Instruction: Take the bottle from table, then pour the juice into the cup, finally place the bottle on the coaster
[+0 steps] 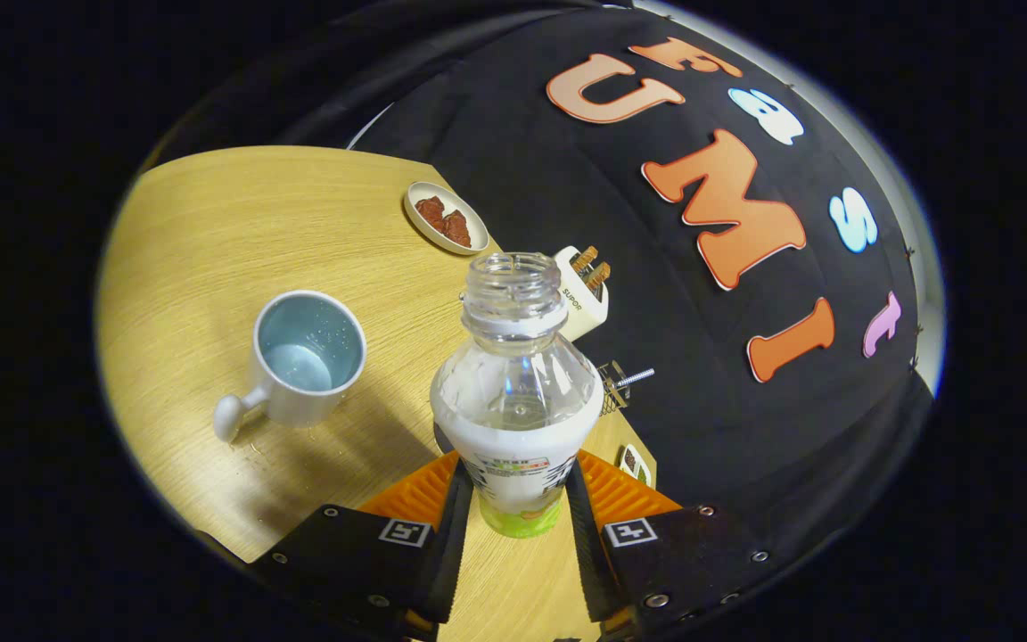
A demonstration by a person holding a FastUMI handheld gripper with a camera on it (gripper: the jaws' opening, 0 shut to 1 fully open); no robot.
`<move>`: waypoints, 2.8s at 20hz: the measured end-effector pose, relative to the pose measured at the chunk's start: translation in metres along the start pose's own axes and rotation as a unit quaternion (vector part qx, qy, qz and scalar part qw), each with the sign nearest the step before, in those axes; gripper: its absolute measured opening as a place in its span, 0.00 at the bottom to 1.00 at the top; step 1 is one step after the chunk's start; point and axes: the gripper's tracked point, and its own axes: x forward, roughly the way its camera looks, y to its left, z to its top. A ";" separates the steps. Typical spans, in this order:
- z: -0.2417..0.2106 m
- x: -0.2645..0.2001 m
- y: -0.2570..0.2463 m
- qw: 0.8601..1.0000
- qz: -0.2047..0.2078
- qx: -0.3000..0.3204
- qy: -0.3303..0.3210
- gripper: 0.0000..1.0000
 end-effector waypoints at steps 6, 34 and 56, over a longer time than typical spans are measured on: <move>0.010 0.008 0.004 0.995 -0.020 -0.093 -0.008 0.56; 0.023 0.031 0.005 0.930 -0.066 -0.356 -0.062 0.56; 0.034 0.037 -0.005 0.899 -0.062 -0.427 -0.079 0.56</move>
